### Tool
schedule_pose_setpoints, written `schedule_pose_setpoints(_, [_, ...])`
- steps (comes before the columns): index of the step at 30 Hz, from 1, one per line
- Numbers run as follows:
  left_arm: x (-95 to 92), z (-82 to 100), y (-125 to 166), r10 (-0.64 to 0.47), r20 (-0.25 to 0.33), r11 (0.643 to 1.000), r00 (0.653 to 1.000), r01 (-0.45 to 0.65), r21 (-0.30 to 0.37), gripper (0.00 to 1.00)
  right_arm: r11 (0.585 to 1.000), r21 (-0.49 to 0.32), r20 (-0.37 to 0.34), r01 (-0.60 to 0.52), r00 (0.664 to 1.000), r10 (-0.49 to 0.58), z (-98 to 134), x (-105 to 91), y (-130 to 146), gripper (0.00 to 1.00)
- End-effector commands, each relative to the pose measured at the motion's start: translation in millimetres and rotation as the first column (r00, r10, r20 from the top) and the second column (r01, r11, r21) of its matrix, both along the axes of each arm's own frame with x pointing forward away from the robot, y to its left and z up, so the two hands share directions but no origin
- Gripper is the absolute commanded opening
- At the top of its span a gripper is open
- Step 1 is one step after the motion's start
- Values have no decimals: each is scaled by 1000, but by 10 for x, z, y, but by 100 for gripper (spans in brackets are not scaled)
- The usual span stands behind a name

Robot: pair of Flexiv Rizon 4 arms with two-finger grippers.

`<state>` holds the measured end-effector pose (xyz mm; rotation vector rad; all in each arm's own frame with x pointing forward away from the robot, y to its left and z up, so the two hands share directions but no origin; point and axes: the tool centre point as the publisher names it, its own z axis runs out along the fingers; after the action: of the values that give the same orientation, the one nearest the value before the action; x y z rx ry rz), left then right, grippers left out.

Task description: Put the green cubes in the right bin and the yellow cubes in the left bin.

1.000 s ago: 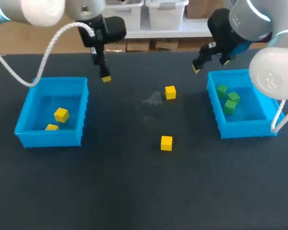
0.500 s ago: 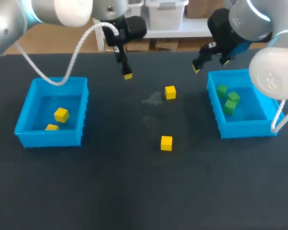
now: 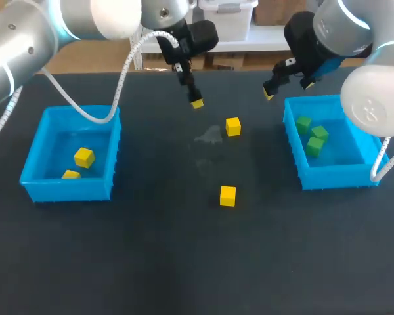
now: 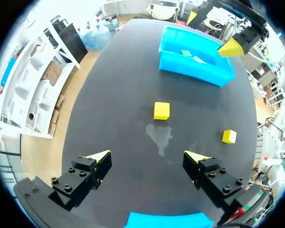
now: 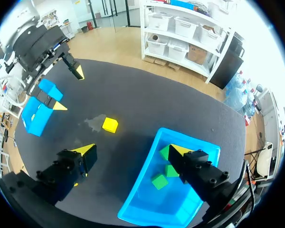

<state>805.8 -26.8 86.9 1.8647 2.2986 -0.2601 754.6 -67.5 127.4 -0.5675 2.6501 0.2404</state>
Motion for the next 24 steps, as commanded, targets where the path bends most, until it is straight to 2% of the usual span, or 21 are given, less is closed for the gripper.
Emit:
schedule_pose_setpoints(1, [17,-35,-92,-31,-17,1000,999,31,7,100,1000,0,0,-1,1000,1,2,-3,-4,100])
schedule_pose_setpoints(8, [47,-57,-208,-77,-50,996,996,79,36,100,1000,0,0,-1,1000,1,2,-3,-4,100])
schedule_pose_setpoints(15, [141,-69,-374,-96,-37,995,995,97,27,100,1000,0,0,-1,1000,1,2,-3,-4,100])
schedule_pose_setpoints(24, [42,-235,-580,-124,-63,992,990,126,21,100,1000,0,0,-1,1000,1,2,-3,-4,100])
